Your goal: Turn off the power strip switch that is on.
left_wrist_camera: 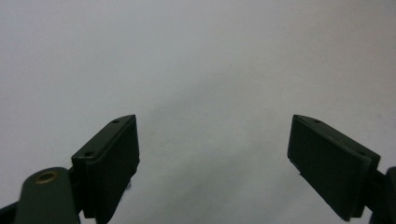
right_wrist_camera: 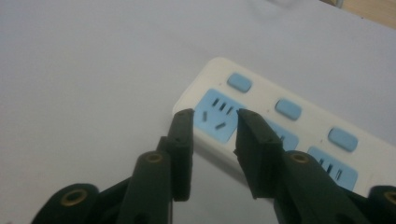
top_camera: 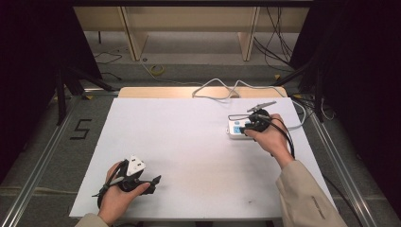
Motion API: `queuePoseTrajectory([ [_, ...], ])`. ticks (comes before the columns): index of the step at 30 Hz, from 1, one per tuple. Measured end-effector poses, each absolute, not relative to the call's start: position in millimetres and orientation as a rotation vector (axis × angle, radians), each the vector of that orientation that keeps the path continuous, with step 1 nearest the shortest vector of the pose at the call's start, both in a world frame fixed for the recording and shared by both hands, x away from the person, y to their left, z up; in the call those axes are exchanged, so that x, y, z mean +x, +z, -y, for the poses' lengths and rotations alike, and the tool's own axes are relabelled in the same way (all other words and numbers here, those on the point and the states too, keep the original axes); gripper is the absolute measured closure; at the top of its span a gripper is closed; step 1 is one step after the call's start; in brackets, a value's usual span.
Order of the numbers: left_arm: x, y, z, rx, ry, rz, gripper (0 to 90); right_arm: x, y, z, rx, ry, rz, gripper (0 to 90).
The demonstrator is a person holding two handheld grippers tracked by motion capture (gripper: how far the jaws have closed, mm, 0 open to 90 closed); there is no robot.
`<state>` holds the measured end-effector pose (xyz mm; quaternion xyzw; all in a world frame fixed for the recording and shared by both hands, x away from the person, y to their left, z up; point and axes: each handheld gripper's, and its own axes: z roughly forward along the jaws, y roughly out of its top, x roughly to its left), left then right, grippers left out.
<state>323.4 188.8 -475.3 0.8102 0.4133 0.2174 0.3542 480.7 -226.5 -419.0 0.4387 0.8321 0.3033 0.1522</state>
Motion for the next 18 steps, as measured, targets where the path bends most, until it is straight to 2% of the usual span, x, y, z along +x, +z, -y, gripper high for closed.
queuePoseTrajectory([
  [12,324.0,-476.9,-187.6,2.098,0.554,-1.074,15.9,381.5,-446.5,263.5,1.130,1.095,-2.343,53.9],
  [18,324.4,-476.4,-187.5,2.097,0.551,-1.071,15.8,353.3,-457.1,273.0,1.114,1.190,-2.304,46.5],
])
